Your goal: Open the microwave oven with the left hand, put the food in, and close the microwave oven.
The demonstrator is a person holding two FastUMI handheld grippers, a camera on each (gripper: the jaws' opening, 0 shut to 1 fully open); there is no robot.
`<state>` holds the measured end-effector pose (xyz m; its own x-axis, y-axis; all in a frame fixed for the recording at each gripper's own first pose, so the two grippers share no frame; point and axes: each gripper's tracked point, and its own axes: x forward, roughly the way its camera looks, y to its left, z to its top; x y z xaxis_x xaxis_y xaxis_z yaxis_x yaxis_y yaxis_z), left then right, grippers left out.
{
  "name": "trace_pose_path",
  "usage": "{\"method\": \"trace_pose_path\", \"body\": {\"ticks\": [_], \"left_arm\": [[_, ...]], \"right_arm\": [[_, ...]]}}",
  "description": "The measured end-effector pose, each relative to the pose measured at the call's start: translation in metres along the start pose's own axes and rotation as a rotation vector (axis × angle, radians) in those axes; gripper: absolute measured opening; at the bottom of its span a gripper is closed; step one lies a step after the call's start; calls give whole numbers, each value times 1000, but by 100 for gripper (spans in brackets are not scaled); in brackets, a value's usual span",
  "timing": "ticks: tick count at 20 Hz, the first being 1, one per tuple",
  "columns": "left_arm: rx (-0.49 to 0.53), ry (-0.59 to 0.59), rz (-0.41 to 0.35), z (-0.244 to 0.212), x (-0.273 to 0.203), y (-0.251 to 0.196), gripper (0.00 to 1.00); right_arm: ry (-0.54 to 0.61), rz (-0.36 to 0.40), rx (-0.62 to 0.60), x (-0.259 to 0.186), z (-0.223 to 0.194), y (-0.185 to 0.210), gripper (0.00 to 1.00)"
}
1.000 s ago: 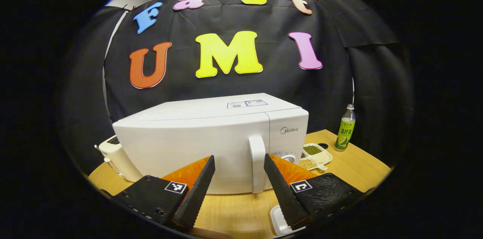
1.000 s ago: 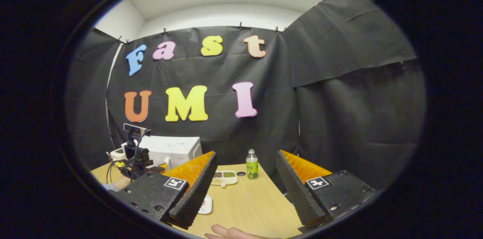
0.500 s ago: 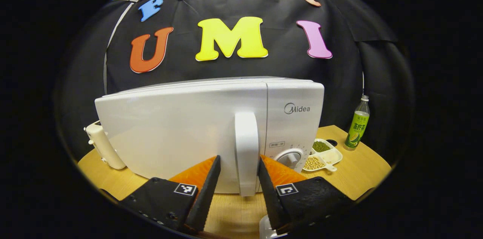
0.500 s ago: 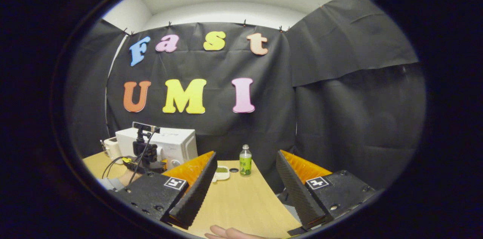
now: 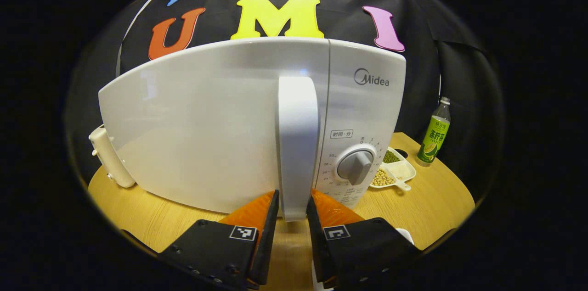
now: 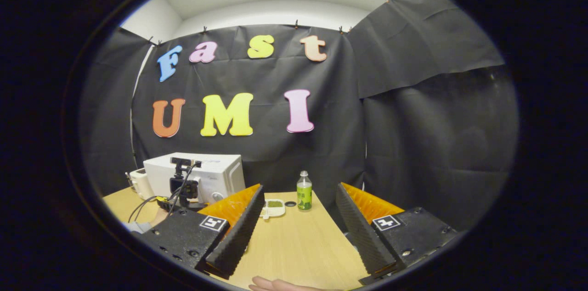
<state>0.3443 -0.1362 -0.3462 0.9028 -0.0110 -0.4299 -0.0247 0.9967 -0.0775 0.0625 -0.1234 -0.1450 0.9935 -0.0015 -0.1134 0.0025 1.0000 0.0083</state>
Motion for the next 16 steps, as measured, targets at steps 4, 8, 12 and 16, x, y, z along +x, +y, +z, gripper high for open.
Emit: {"method": "trace_pose_path", "body": {"ticks": [4, 8, 12, 16], "left_arm": [[-26, -73, 6, 20, -9, -2, 42], [-15, -154, 29, 38, -14, -4, 29], [19, -181, 34, 40, -13, -5, 9], [-8, -172, -15, 39, -18, -6, 9]], "right_arm": [[-10, 1, -21, -2, -1, -1, 92], [2, 7, -10, 1, -7, -1, 100], [26, -1, 6, 3, -16, -4, 100], [28, -5, 0, 4, -17, -8, 100]]}}
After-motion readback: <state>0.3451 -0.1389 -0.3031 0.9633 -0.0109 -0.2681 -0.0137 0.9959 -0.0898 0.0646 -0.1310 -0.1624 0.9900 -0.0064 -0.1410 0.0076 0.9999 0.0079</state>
